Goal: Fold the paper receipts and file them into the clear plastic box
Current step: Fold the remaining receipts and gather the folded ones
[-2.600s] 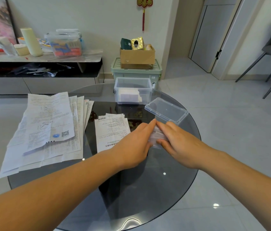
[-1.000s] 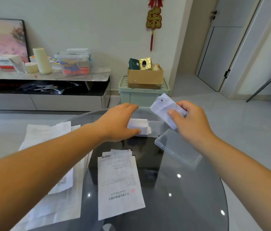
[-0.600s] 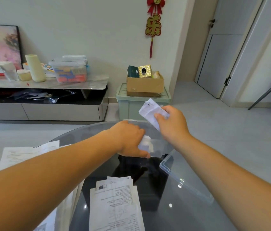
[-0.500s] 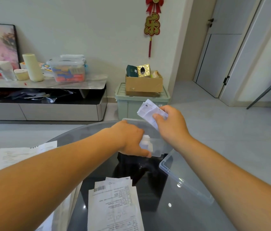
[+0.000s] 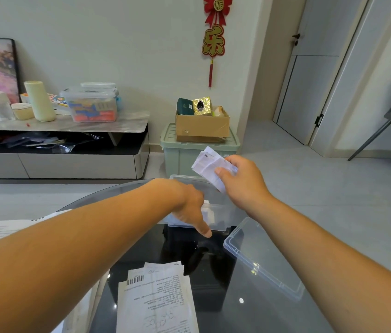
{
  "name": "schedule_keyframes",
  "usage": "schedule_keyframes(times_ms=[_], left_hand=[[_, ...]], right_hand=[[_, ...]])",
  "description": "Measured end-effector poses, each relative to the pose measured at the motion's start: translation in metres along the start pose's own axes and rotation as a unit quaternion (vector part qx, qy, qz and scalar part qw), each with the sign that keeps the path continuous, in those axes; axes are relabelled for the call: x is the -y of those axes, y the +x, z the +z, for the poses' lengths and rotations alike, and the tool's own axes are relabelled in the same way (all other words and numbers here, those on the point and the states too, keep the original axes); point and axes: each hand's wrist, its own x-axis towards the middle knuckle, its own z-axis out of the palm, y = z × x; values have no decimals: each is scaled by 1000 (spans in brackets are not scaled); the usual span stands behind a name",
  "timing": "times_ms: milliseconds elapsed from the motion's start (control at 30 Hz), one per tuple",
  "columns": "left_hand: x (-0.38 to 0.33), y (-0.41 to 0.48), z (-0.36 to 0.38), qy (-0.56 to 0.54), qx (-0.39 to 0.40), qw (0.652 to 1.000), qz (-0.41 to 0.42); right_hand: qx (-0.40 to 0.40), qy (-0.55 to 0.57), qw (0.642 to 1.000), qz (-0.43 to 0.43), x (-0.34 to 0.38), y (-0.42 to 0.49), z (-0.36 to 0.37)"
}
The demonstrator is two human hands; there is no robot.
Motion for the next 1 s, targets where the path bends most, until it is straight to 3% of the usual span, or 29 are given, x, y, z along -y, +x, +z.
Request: schedule_keyframes(times_ms=[700, 833, 1000], left_hand=[[0, -2, -4, -44, 11, 999, -12], [5, -7, 1, -50, -40, 998, 8], [16, -10, 22, -35, -165, 983, 67]], right_hand=[[-3, -2, 1000, 9, -7, 7, 4], [-7, -8, 1000, 8, -8, 8, 5], [-12, -26, 1000, -3, -9, 8, 4]])
